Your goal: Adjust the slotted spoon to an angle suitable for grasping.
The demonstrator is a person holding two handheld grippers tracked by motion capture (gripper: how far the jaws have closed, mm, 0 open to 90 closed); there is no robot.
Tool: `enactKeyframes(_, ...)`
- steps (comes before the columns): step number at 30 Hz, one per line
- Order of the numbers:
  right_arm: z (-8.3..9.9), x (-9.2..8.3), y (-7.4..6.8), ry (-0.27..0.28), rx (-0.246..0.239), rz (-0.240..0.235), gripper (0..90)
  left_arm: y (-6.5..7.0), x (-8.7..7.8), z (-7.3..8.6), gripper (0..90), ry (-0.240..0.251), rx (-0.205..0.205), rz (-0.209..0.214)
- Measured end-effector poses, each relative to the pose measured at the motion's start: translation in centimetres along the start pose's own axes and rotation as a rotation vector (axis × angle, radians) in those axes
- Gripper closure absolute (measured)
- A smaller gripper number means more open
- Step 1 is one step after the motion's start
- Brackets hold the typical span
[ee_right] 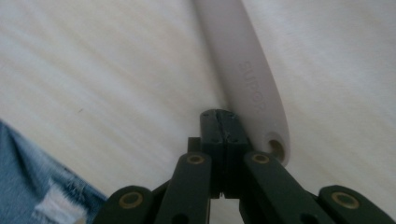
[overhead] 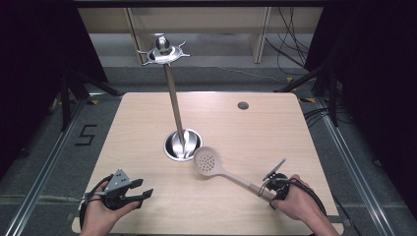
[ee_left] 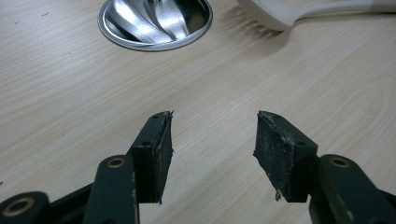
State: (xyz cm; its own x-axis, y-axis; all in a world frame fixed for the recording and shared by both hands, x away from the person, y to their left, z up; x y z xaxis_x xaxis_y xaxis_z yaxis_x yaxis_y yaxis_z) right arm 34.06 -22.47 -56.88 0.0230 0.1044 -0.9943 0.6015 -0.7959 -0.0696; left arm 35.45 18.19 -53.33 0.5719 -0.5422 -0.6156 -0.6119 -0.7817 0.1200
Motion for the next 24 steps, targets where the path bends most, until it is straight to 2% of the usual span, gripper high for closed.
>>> enactKeyframes(1, -0.4, -0.2, 0.8, 0.005, 0.03, 0.008, 90.0, 0.1, 0.1, 0.0, 45.5, 0.007, -0.004, 0.001)
enactKeyframes(2, -0.4, -0.2, 0.8, 0.005, 0.03, 0.008, 90.0, 0.1, 0.1, 0.0, 45.5, 0.006, -0.004, 0.001)
enactKeyframes(5, -1.2, -0.3, 2.1, 0.017, 0.057, 0.029, 90.0, 0.0, 0.0, -0.1, 45.4, 0.004, 0.01, 0.0)
enactKeyframes(6, -1.4, -0.3, 2.5, 0.018, 0.047, 0.035, 90.0, 0.0, 0.0, -0.1, 45.4, 0.008, 0.01, 0.0)
enactKeyframes(7, -1.7, -0.3, 2.7, 0.025, 0.069, 0.038, 90.0, 0.0, 0.0, -0.1, 45.4, 0.005, 0.011, 0.0)
enactKeyframes(8, -1.9, -0.3, 3.0, 0.021, 0.069, 0.04, 90.0, -0.2, -0.1, 0.1, 45.4, -0.013, 0.027, -0.001)
enactKeyframes(10, -2.4, -0.3, 3.6, 0.032, 0.086, 0.04, 90.0, -0.1, 0.0, 0.1, 45.4, -0.006, 0.021, -0.001)
enactKeyframes(11, -2.7, -0.2, 3.9, 0.041, 0.097, 0.044, 90.0, 0.0, 0.1, -0.1, 45.3, 0.014, 0.005, 0.001)
enactKeyframes(12, -2.9, -0.3, 4.3, 0.041, 0.102, 0.047, 90.0, -0.1, 0.1, 0.0, 45.4, 0.006, 0.012, -0.004)
enactKeyframes(14, -3.5, -0.4, 4.8, 0.049, 0.139, 0.051, 90.0, -0.2, 0.1, 0.0, 45.3, -0.002, 0.023, -0.006)
enactKeyframes(19, -5.3, -0.7, 6.4, 0.08, 0.207, 0.067, 90.0, -0.1, 0.0, 0.0, 45.3, -0.006, 0.022, -0.001)
enactKeyframes(20, -5.5, -0.7, 6.6, 0.07, 0.215, 0.062, 90.0, -0.1, 0.1, 0.0, 45.3, -0.002, 0.022, -0.002)
enactKeyframes(21, -5.9, -0.7, 6.7, 0.073, 0.223, 0.02, 90.0, -0.1, 0.0, 0.1, 45.3, -0.01, 0.02, -0.004)
enactKeyframes(22, -6.2, -0.7, 6.9, 0.073, 0.23, 0.017, 90.0, 0.1, 0.0, 0.0, 45.3, 0.002, 0.005, 0.004)
enactKeyframes(23, -6.7, -0.7, 7.2, 0.076, 0.258, 0.01, 89.1, 0.1, 0.0, -0.1, 45.3, 0.006, 0.006, 0.006)
enactKeyframes(24, -6.7, -0.7, 7.2, 0.076, 0.258, 0.01, 89.1, 0.1, 0.0, 0.0, 45.3, 0.006, 0.006, 0.006)
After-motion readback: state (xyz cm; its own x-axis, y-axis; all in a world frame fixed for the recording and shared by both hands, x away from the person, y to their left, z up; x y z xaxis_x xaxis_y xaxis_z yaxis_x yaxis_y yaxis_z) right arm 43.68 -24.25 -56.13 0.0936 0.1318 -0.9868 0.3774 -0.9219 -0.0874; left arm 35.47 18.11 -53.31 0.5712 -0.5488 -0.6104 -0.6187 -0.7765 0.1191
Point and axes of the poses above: each handheld gripper's, and its own axes: x roughly forward along the jaws, z roughly out of its underside, y roughly to its right, the point moved 10 cm from there along x, roughly forward along the jaws, and after that the axes turned 3 degrees about -x, right-handed, at the moved point
